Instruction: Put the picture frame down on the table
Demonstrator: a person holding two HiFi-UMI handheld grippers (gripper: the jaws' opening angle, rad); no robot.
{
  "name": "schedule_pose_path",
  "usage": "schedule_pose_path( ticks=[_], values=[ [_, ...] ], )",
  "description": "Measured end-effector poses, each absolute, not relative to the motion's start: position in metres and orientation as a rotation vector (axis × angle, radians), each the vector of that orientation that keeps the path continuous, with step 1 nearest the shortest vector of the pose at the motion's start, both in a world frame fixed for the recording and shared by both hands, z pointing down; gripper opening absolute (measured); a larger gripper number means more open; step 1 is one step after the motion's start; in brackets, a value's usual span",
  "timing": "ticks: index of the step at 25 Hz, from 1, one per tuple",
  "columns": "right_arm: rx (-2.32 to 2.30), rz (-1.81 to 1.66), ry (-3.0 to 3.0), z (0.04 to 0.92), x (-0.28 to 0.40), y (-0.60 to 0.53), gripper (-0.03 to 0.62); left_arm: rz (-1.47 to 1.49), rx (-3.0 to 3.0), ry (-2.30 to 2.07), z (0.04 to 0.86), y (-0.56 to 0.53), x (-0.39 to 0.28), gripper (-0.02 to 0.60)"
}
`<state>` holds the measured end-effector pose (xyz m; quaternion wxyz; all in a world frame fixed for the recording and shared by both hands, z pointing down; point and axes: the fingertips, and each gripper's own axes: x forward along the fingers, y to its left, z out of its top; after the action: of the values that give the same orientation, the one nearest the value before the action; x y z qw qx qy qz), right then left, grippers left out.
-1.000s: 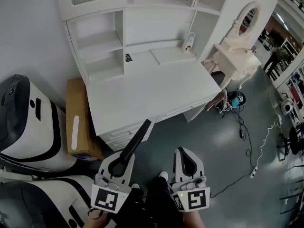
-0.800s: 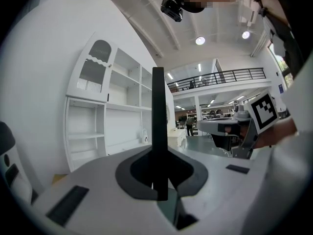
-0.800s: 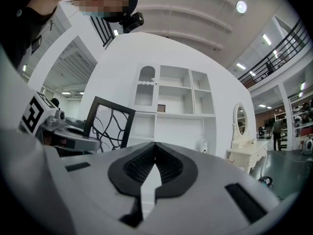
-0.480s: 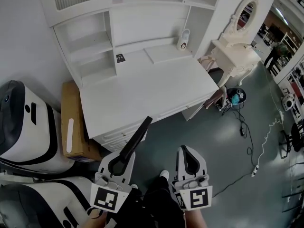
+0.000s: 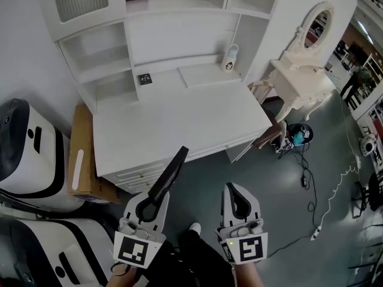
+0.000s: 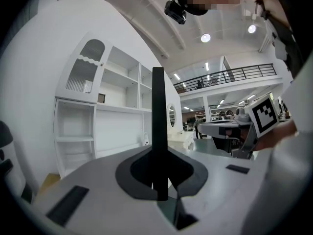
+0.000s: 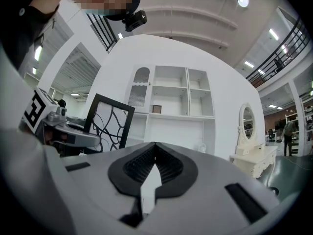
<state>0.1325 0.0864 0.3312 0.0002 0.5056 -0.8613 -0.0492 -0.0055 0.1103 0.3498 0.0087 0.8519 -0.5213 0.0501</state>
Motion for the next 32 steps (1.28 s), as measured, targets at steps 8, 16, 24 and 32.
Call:
schedule_pose_path(
  ticks=[8, 16, 24, 32],
  values=[
    [1.508, -0.154, -2.771, 0.331, 0.183, 0.058, 0.002, 0.146, 2.619, -1.706, 0.346, 0.090, 0.050, 0.023],
    [1.479, -0.160, -2.814, 0.329, 0.222, 0.043, 0.002, 0.134, 2.620, -1.743, 0.340, 0.075, 0.094, 0.023],
    [1.479, -0.135, -2.825, 0.335, 0.240, 0.029, 0.002, 0.157, 2.623, -1.725, 0.344, 0.059, 0.116, 0.024],
    [1.514, -0.118, -2.806, 0.340, 0.252, 0.002, 0.002, 0.164, 2.642, -1.690, 0.345, 0.027, 0.127, 0.023]
  ],
)
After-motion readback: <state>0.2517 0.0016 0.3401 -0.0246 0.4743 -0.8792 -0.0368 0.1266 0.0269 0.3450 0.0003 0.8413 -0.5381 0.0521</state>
